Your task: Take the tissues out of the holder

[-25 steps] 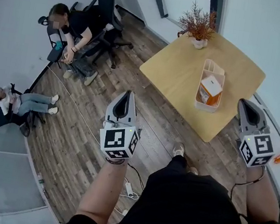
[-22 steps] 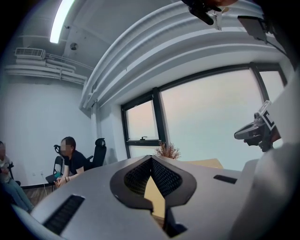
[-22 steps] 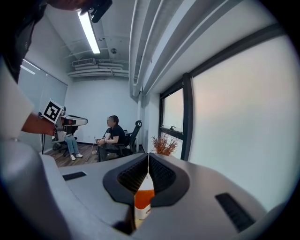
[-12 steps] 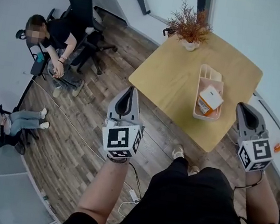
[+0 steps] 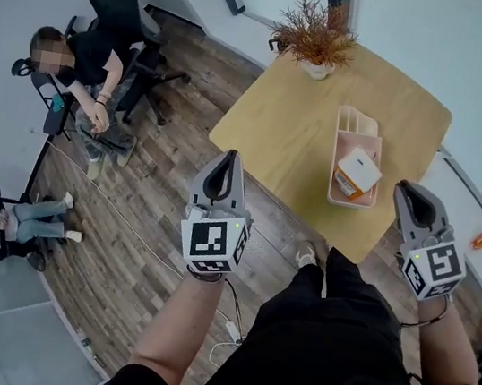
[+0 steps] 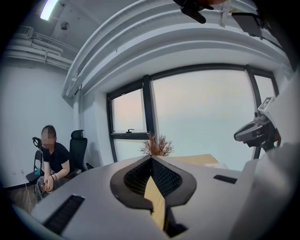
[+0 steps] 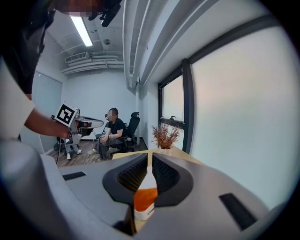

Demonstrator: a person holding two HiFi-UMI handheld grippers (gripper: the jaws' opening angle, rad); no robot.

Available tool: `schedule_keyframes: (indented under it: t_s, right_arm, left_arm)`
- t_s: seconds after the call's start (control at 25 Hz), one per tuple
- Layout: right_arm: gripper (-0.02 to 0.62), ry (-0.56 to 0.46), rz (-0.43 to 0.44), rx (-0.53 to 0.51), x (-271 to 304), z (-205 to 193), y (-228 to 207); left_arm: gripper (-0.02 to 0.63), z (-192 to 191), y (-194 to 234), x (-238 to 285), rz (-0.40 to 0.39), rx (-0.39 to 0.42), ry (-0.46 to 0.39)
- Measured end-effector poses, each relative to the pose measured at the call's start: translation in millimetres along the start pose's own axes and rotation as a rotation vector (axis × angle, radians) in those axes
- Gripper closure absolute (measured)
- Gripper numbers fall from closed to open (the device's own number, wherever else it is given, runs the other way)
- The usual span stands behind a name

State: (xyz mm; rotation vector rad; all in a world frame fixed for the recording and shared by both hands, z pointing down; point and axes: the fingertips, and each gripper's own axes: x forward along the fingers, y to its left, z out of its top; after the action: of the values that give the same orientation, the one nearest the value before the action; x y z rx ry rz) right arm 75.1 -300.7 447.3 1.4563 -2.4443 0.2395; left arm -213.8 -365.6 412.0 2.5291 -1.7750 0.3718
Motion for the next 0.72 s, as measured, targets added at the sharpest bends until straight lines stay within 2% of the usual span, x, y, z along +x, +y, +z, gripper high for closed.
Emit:
schedule_keyframes:
  t_s: [0.12, 0.28, 0.4, 0.72]
  right_arm:
    - [0.575, 0.015, 0.037, 0.019, 12.9, -12.1, 2.6]
    - [0.521, 0.021, 0.102, -0.014, 31.6, -18.8, 7.4]
    - [0.481, 0.027, 0.129, 0.005, 41.7, -26.5, 9.3]
    - [0.275, 0.058, 0.197, 0.026, 63.4, -52.6, 15.5]
  left_arm:
    - [0.601, -8.0, -2.1, 3.4, 0.015, -0.001, 0.008]
    - [0.601, -18.3, -1.9, 10.0, 0.034, -0.009, 0.029]
    - [0.601, -26.8, -2.9, 15.2, 0.045, -0.019, 0.045]
    - [0.601, -47.4, -10.1, 22.6, 0.045, -0.028, 0.088]
